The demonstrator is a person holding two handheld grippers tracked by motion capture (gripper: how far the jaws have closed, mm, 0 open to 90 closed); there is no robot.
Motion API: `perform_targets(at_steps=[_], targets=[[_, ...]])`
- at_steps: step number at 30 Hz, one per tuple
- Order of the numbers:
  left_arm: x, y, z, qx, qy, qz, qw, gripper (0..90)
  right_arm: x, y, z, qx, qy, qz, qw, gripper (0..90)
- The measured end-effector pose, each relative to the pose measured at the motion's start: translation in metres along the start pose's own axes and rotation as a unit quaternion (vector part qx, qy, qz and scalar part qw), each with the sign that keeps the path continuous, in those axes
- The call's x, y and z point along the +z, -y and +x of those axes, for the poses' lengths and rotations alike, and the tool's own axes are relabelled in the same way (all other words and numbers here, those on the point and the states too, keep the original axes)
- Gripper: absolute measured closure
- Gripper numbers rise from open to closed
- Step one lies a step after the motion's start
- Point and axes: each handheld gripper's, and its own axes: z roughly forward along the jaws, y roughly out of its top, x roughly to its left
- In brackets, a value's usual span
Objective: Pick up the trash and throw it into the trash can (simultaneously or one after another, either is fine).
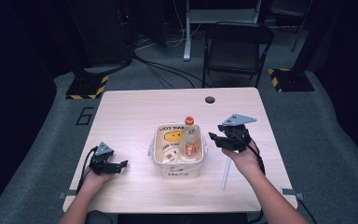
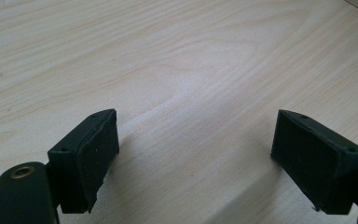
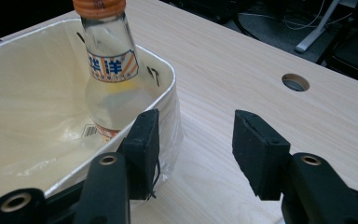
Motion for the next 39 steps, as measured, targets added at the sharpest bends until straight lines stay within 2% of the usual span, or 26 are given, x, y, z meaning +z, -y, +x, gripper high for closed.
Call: perform_targets(at_steps=[10, 18, 39], targets=[[0.0, 0.0, 0.0, 0.0, 0.0, 0.0, 1.0, 14.7, 0.001, 0.02, -0.001, 0.001, 0.02, 0.011, 0.9997, 52.5], [0.0, 0.0, 0.0, 0.0, 0.0, 0.0, 1.0, 14.6, 0.004, 0.042, -0.006, 0.019, 0.034, 0.023, 0.999, 52.8], [0.0, 0.0, 0.0, 0.0, -0.001, 0.001, 1.0, 14.6, 0.017, 0.086, -0.01, 0.04, 0.044, 0.068, 0.9959, 49.6]])
